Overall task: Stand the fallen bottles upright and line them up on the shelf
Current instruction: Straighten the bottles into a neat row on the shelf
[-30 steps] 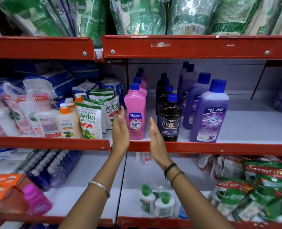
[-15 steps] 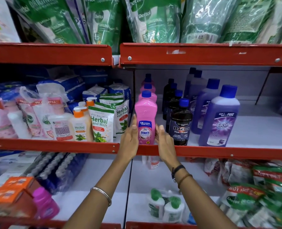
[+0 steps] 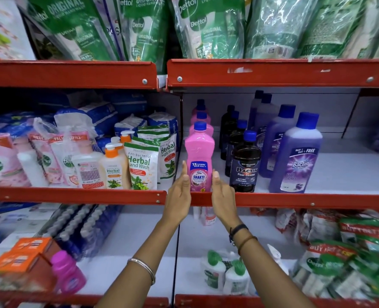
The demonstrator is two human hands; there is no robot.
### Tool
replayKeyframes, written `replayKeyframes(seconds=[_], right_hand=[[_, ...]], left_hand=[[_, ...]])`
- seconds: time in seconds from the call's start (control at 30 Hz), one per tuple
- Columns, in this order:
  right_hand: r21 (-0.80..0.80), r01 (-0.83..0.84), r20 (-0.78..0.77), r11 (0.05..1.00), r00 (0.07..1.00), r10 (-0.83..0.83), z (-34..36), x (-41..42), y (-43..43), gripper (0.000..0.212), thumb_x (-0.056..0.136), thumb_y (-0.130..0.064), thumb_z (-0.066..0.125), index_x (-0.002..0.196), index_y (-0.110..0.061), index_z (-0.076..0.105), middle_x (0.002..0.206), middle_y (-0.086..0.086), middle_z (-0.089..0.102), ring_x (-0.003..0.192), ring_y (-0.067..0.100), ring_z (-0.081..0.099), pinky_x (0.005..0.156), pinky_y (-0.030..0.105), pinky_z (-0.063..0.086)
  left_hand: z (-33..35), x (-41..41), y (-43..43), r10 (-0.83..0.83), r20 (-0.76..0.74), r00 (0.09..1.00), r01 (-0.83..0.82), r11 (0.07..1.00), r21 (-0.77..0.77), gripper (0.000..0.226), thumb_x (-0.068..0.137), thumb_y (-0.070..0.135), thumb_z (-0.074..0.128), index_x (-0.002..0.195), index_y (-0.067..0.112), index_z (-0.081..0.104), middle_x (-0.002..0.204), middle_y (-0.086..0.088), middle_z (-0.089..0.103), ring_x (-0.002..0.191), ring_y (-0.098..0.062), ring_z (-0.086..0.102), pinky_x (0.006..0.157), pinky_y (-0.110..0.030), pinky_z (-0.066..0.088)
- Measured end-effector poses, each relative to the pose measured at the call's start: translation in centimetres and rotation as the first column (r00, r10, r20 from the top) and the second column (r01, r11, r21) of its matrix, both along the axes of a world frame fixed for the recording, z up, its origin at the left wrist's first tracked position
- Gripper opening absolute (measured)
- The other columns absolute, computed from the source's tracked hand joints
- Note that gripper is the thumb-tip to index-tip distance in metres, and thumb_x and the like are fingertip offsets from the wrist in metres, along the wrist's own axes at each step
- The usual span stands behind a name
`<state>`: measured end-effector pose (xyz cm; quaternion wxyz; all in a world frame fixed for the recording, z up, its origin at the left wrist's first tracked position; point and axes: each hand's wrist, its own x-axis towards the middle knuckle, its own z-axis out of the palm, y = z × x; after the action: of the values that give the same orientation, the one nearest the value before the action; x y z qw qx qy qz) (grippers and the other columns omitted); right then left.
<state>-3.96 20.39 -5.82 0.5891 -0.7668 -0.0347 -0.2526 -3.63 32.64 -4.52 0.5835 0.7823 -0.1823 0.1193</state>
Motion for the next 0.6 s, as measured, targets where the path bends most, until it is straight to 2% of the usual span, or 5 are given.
replayKeyframes(seconds=[0.2,0.33,0.4,0.47,0.6], right_hand=[[-0.055,-0.041,0.012,0.998,0.999,0.041,0.2,-0.3,-0.2,0.048,0.098,-0.040,0.031,0.115,-0.007,0.061,0.080,-0.007,0.065,0.069,-0.007,0.062,0.060,0.003,0.043],[-0.055,-0.087,0.015,0.995,0.996,0.088,0.1,-0.9,-1.0,0.046,0.097,-0.042,0.031,0.118,-0.011,0.059,0.098,-0.002,0.067,0.084,0.000,0.063,0.073,0.009,0.047],[0.010,0.003,0.104,1.000,0.995,-0.004,-0.2,-1.4,-1.7,0.046,0.097,-0.042,0.031,0.125,-0.015,0.056,0.117,-0.003,0.063,0.105,0.003,0.060,0.089,0.013,0.046],[0.111,0.153,0.256,0.982,0.950,-0.177,-0.4,-2.1,-3.3,0.050,0.095,-0.047,0.028,0.126,-0.018,0.055,0.126,-0.004,0.059,0.118,0.009,0.054,0.099,0.022,0.042],[0.296,0.292,0.324,0.909,0.865,-0.383,0.0,-2.5,-7.2,0.047,0.095,-0.040,0.027,0.126,-0.014,0.052,0.127,-0.001,0.053,0.120,0.010,0.048,0.100,0.013,0.035]], left_hand=[[-0.2,0.2,-0.3,0.073,0.006,0.997,-0.073,0.996,0.047,0.064,0.084,0.056,0.013,0.145,0.039,0.014,0.134,-0.002,0.053,0.091,0.007,0.050,0.062,0.004,0.035],[-0.4,0.0,-0.9,0.100,0.046,0.994,-0.100,0.995,-0.002,0.064,0.086,0.056,0.016,0.146,0.036,0.011,0.146,-0.002,0.040,0.121,-0.008,0.043,0.089,-0.014,0.041],[-0.9,-0.6,-1.6,0.190,0.095,0.977,-0.184,0.981,-0.067,0.065,0.088,0.054,0.021,0.147,0.031,0.010,0.155,-0.003,0.021,0.137,-0.013,0.029,0.095,-0.013,0.037],[-1.4,-1.8,-3.1,0.258,0.190,0.947,-0.229,0.960,-0.160,0.063,0.091,0.055,0.024,0.146,0.024,0.018,0.152,-0.001,0.022,0.136,-0.008,0.027,0.090,-0.001,0.036],[-1.8,-3.1,-7.4,0.052,0.299,0.953,-0.042,0.998,-0.042,0.073,0.088,0.065,0.017,0.144,0.020,0.026,0.150,0.010,0.025,0.138,0.010,0.015,0.110,-0.006,0.012]])
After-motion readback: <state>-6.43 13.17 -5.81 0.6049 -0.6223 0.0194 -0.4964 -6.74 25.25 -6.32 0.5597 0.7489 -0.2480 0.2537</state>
